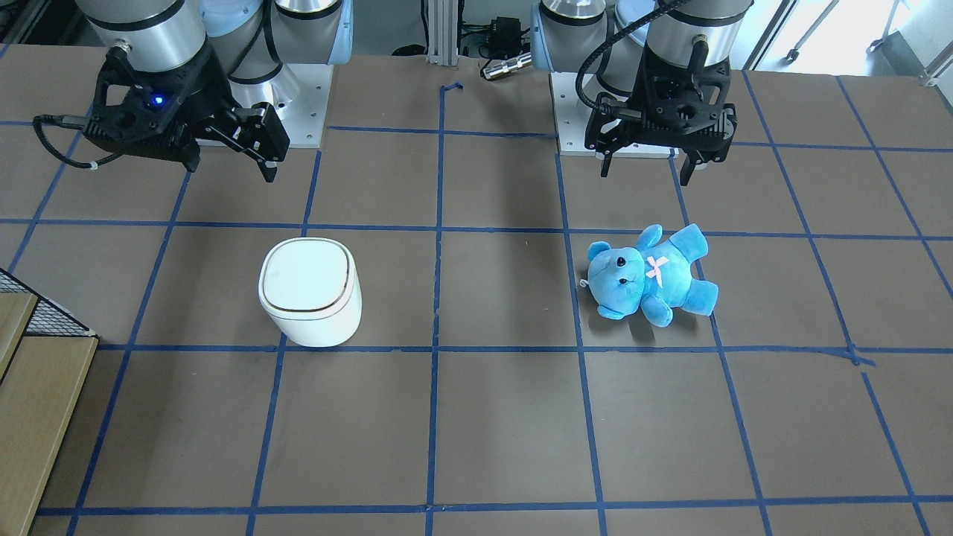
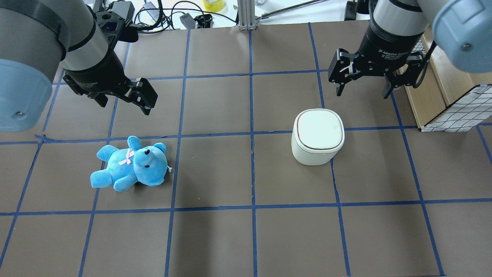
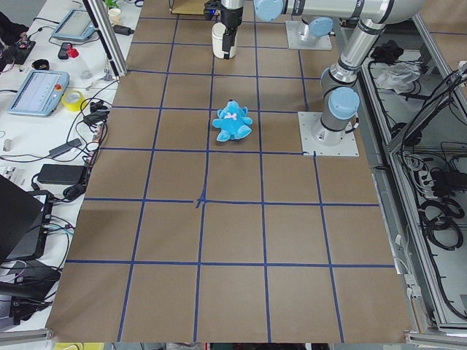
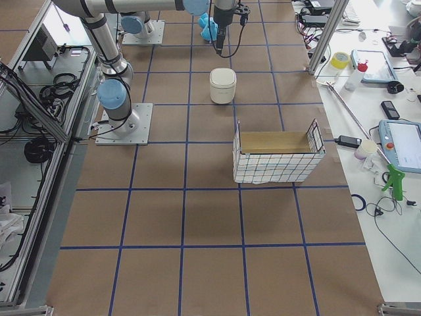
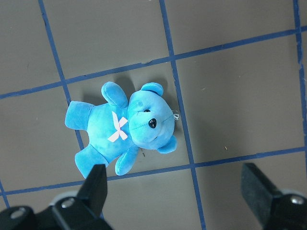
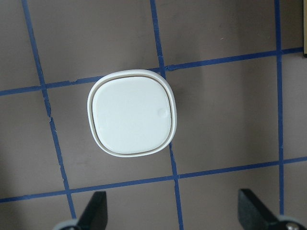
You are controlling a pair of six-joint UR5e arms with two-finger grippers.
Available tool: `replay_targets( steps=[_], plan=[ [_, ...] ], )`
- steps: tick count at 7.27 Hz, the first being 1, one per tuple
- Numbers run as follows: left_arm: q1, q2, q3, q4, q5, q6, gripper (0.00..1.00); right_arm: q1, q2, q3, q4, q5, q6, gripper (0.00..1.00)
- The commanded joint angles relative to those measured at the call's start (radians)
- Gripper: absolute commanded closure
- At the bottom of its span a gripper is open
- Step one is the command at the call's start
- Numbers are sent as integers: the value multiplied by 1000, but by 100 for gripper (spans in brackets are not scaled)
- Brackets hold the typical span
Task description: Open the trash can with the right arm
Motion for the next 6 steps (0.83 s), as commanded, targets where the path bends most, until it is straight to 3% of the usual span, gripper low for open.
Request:
replay_targets(
  steps=[1, 2, 3, 6],
  plan=[
    [0, 0, 0, 0, 0, 0, 0, 0, 1, 0, -3, -2, 0, 6],
    [0, 0, 0, 0, 0, 0, 0, 0, -1, 0, -3, -2, 0, 6],
    [0, 0, 0, 0, 0, 0, 0, 0, 1, 0, -6, -2, 0, 11],
    [0, 0, 0, 0, 0, 0, 0, 0, 8, 2, -46, 6, 5, 45]
  ],
)
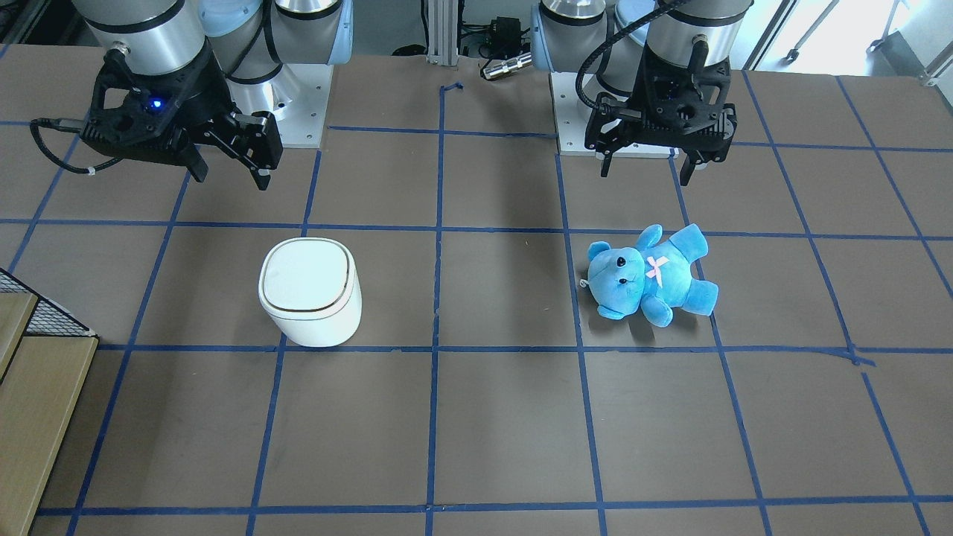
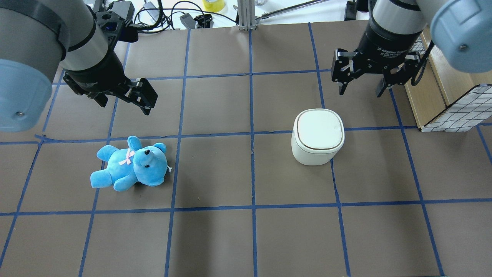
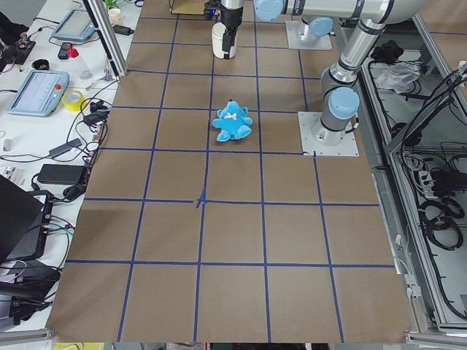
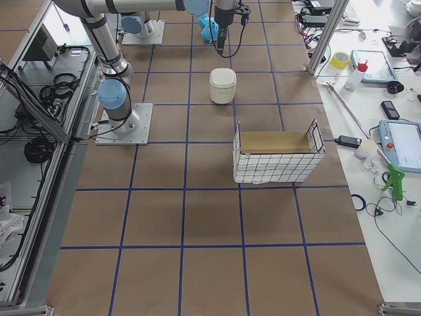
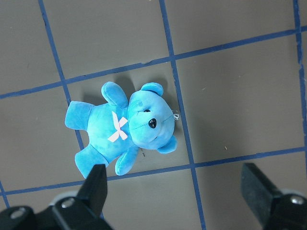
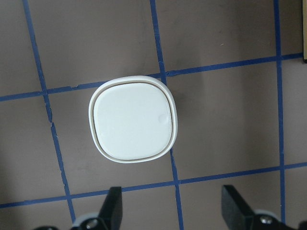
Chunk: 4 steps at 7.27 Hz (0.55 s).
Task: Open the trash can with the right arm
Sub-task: 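Lower the right gripper onto the white trash can lid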
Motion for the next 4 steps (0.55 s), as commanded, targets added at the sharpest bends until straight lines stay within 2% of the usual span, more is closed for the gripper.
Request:
replay_targets(
  steps=[1, 2, 3, 4],
  plan=[
    [0, 0, 0, 0, 0, 0, 0, 2, 9, 1, -8, 5, 3, 67],
    [0, 0, 0, 0, 0, 0, 0, 2, 13, 2, -3, 5, 3, 86],
    [0, 0, 0, 0, 0, 0, 0, 2, 22, 8, -5, 5, 6, 96],
    [0, 0, 0, 0, 0, 0, 0, 2, 33, 16, -6, 5, 7, 100]
  ],
)
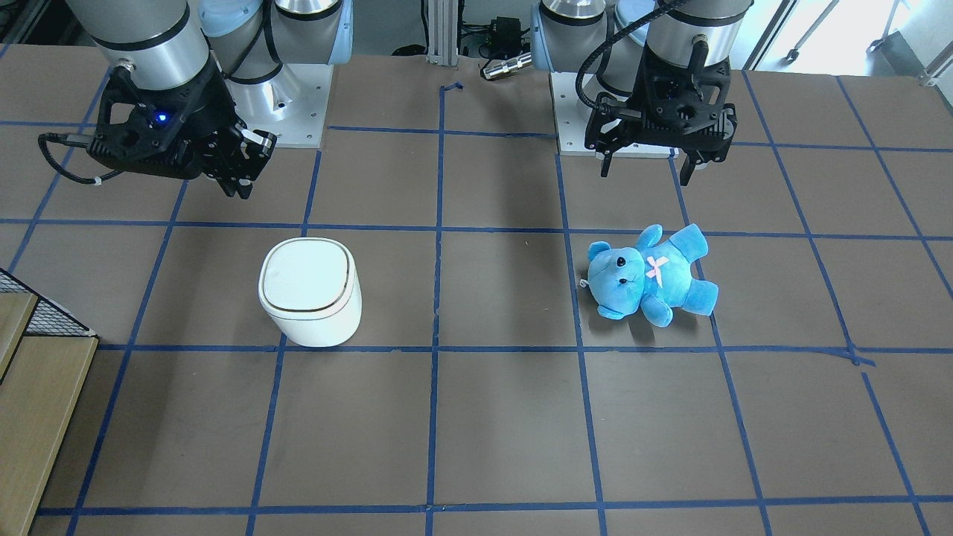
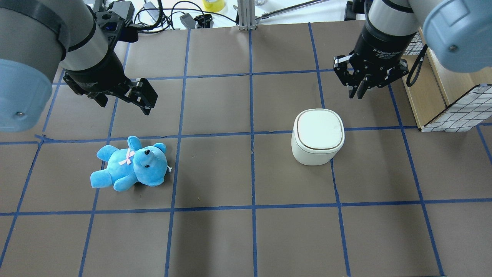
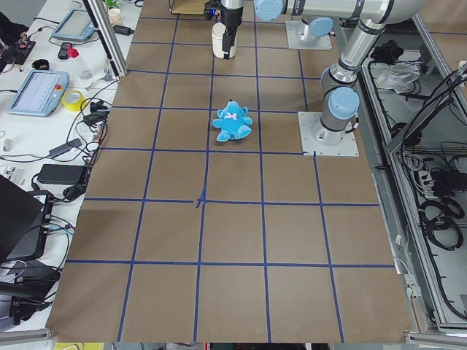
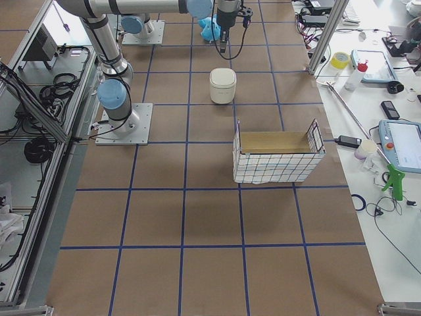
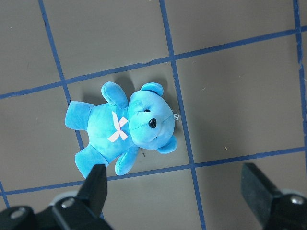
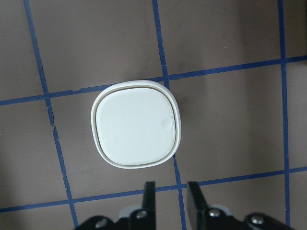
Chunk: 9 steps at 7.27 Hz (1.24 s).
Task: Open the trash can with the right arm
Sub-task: 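Lower the right gripper onto the white trash can lid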
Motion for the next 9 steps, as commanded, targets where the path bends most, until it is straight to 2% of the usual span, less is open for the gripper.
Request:
replay_targets(
  steps=[1, 3, 7, 9],
  plan=[
    [0, 0, 0, 0, 0, 0, 0, -1, 26, 16, -6, 0, -2, 100],
    [0, 0, 0, 0, 0, 0, 0, -1, 61, 61, -51, 3, -10, 100],
    [0, 0, 0, 0, 0, 0, 0, -1, 64, 213, -170, 5, -11, 100],
    [0, 0, 0, 0, 0, 0, 0, -1, 66, 256, -196, 3, -13, 100]
  ],
)
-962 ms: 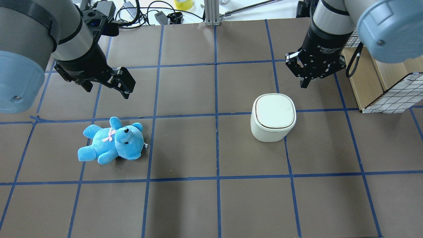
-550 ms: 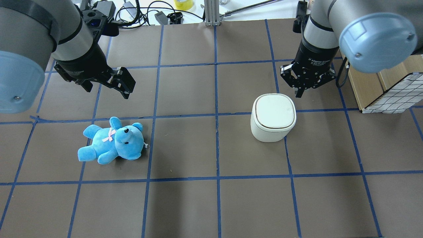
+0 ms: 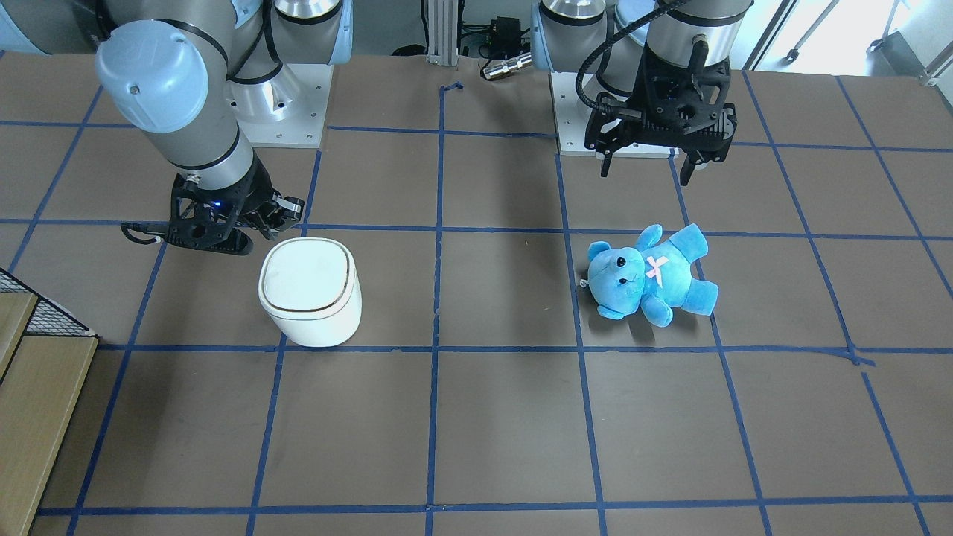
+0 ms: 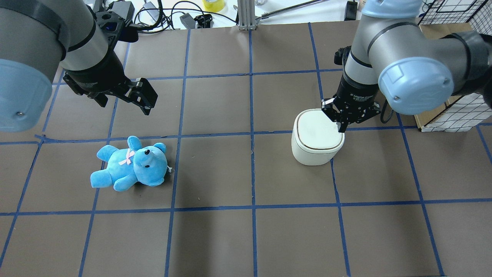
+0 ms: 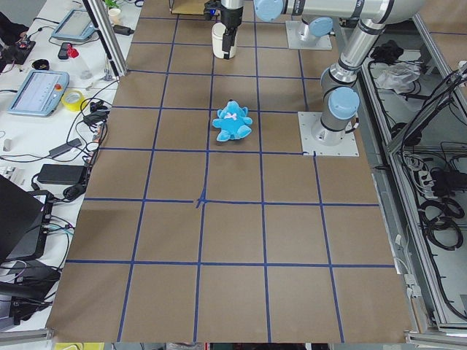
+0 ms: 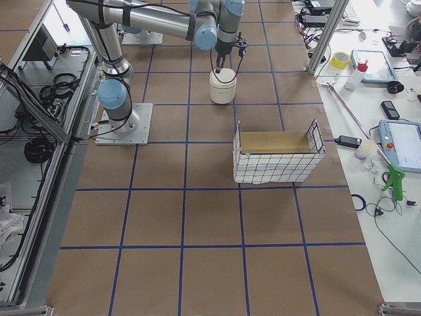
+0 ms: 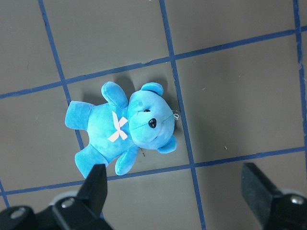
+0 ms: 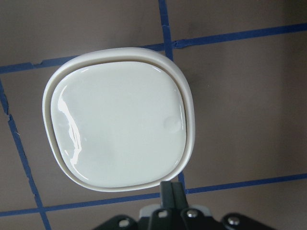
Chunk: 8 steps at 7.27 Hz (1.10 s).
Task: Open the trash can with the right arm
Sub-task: 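Lower the right gripper onto the white trash can lid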
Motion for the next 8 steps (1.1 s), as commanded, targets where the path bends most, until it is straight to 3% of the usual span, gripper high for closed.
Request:
replay_targets(
  steps=[1, 8],
  plan=[
    [0, 0, 0, 0, 0, 0, 0, 0, 18, 34, -29, 0, -1, 100],
    [0, 0, 0, 0, 0, 0, 0, 0, 79, 34, -92, 0, -13, 100]
  ],
)
